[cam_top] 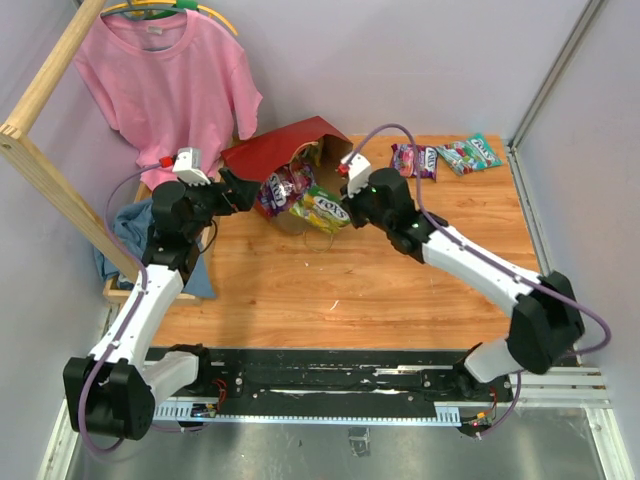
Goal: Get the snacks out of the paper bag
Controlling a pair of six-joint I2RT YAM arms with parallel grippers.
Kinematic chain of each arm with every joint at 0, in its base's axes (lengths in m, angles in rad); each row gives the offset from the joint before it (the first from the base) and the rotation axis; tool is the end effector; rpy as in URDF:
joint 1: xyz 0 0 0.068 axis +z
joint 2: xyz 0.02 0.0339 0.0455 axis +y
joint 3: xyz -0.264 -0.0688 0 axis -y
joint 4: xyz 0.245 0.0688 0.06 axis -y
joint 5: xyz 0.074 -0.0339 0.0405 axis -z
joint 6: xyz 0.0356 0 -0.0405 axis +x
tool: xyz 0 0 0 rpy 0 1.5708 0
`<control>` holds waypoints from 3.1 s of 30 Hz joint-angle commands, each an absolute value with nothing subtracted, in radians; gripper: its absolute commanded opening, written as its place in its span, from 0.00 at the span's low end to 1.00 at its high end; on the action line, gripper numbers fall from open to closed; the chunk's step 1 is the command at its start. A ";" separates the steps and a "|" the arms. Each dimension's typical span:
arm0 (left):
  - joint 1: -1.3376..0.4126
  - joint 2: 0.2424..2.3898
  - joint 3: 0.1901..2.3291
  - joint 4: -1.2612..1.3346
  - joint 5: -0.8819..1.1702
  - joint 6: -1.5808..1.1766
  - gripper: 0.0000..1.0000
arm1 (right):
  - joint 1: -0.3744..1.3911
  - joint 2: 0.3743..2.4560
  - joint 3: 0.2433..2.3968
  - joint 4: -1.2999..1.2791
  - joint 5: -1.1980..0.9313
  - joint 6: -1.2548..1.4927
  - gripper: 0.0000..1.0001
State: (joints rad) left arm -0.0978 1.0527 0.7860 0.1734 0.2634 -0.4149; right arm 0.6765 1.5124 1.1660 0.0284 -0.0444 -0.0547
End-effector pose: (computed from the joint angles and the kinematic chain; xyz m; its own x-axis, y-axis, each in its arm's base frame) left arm 0.2472 -0.0336 0.3261 -0.2269 -0.3688 -0.9014 0.2850 0.8599 -0.4235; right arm 0.2793 0.2263 0.3160 -0.2075 -0.2366 -0.9492 -0.6707 0.7408 -0.0381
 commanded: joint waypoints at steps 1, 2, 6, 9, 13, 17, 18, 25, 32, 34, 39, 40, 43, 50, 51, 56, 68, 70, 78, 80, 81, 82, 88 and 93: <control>-0.086 1.023 0.795 0.180 0.265 -0.406 1.00 | 0.632 1.329 1.060 0.050 -0.010 -0.009 0.01; -0.086 1.025 0.794 0.183 0.269 -0.410 1.00 | 0.611 1.288 1.034 0.038 0.000 0.003 0.01; -0.086 1.034 0.795 0.196 0.283 -0.423 1.00 | 0.470 1.118 0.940 0.008 0.008 0.104 0.01; -0.085 1.041 0.793 0.212 0.304 -0.439 1.00 | 0.321 1.037 0.882 0.000 -0.015 0.227 0.01; -0.085 1.045 0.793 0.225 0.329 -0.460 1.00 | 0.178 0.994 0.823 -0.001 -0.022 0.367 0.01; -0.085 1.041 0.794 0.231 0.343 -0.474 1.00 | 0.163 1.019 0.833 -0.009 -0.089 0.400 0.01; -0.086 1.041 0.793 0.234 0.345 -0.477 1.00 | 0.164 1.028 0.839 -0.006 -0.123 0.414 0.01; -0.085 1.049 0.793 0.247 0.362 -0.502 1.00 | 0.254 1.070 0.872 0.031 -0.194 0.450 0.01; -0.086 1.048 0.790 0.245 0.355 -0.497 1.00 | 0.251 1.041 0.823 0.010 -0.089 0.436 0.01; -0.085 1.055 0.790 0.246 0.357 -0.496 1.00 | 0.228 1.054 0.801 -0.025 0.001 0.459 0.04; -0.085 1.058 0.790 0.242 0.357 -0.488 1.00 | 0.119 1.112 0.729 -0.049 0.023 0.569 0.80; -0.085 1.058 0.791 0.238 0.353 -0.485 1.00 | 0.113 1.119 0.729 -0.052 0.007 0.574 0.86; -0.086 1.057 0.794 0.233 0.349 -0.482 1.00 | 0.115 1.117 0.772 -0.092 -0.021 0.552 0.95; -0.085 1.053 0.792 0.243 0.358 -0.496 1.00 | 0.267 1.066 0.822 -0.109 0.151 0.440 0.93; -0.085 1.055 0.792 0.244 0.359 -0.498 1.00 | 0.293 1.079 0.825 -0.111 0.173 0.425 0.90; -0.086 1.057 0.790 0.247 0.365 -0.502 1.00 | 0.367 1.243 0.890 -0.165 0.147 0.405 0.67; -0.085 1.066 0.793 0.237 0.350 -0.481 1.00 | 0.383 1.598 0.983 -0.133 0.102 0.411 0.48; -0.084 1.069 0.794 0.235 0.350 -0.478 1.00 | 0.354 1.641 0.982 -0.126 0.065 0.430 0.47; -0.085 1.050 0.795 0.211 0.324 -0.451 1.00 | 0.210 1.707 0.915 -0.098 0.000 0.482 0.46; -0.084 1.051 0.796 0.213 0.328 -0.454 1.00 | 0.196 1.711 0.907 -0.098 0.009 0.494 0.46; -0.084 1.052 0.796 0.213 0.330 -0.455 1.00 | 0.189 1.712 0.904 -0.098 0.015 0.500 0.47; -0.084 1.052 0.797 0.213 0.334 -0.456 1.00 | 0.185 1.714 0.902 -0.100 0.020 0.507 0.47; -0.084 1.033 0.796 0.200 0.327 -0.446 1.00 | 0.104 1.702 0.883 -0.092 0.031 0.557 0.53; -0.084 1.030 0.795 0.196 0.323 -0.438 1.00 | 0.004 1.698 0.855 -0.067 -0.002 0.643 0.56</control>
State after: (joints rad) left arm -0.0937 1.0508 0.7860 0.1871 0.3302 -0.4599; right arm 0.0872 1.6730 0.9100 0.0101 -0.0296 0.5709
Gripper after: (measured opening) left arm 0.994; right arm 0.553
